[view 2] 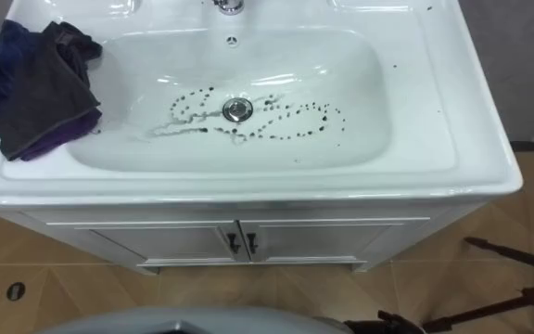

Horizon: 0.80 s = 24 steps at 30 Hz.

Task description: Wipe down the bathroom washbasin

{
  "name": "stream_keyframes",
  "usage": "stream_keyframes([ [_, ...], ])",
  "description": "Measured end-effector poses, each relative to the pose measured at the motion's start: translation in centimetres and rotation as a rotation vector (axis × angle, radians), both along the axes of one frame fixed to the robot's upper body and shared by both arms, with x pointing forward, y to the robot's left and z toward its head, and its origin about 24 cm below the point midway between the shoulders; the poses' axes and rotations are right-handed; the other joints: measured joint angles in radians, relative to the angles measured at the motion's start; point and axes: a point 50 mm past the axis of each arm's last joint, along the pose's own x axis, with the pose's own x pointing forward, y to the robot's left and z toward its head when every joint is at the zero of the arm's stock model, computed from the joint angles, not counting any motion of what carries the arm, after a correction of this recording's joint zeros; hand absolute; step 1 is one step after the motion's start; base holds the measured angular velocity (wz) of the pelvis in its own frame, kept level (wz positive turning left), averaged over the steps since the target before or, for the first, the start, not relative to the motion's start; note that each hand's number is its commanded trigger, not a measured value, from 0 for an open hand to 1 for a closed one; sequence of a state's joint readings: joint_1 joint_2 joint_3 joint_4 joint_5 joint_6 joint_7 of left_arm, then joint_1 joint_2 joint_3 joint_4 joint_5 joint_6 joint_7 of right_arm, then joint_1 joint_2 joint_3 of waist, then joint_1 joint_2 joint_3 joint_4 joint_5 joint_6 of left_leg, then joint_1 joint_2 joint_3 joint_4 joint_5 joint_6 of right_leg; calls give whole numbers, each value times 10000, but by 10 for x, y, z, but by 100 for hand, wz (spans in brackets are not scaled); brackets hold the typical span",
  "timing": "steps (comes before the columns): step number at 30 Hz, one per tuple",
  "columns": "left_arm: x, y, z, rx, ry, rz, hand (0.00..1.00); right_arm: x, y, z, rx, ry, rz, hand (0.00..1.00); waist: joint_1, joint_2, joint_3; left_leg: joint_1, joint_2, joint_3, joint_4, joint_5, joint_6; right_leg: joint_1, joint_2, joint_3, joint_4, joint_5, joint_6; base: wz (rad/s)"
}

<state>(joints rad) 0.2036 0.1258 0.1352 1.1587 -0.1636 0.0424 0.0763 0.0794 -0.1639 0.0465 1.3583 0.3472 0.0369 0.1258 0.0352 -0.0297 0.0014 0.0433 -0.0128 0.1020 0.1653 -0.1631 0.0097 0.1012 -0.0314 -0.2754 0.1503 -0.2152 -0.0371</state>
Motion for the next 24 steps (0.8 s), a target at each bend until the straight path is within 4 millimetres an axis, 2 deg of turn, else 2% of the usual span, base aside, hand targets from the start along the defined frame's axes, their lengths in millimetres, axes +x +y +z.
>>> stream_keyframes([
  [7, 6, 0, 0, -12, -118, -60, 0, -3, 0, 0, -6, 38, 70, 0, 14, 33, -19, 40, 1, 36, -31, 0, 0, -67, 32, 263, 18, 9, -2, -9],
  [16, 7, -2, 0, 30, -152, -121, 0, -2, -1, 0, -44, -108, -211, 0, -26, 104, 3, 46, 2, 27, -32, -1, 0, -65, 28, 274, 5, 10, 0, 0],
  [24, 7, -2, 0, 94, -144, 16, 0, -1, 0, 0, -9, -164, -196, 0, -25, 69, 36, 46, 4, 9, -32, -3, 0, -52, 28, 252, 6, 9, 1, 0],
])
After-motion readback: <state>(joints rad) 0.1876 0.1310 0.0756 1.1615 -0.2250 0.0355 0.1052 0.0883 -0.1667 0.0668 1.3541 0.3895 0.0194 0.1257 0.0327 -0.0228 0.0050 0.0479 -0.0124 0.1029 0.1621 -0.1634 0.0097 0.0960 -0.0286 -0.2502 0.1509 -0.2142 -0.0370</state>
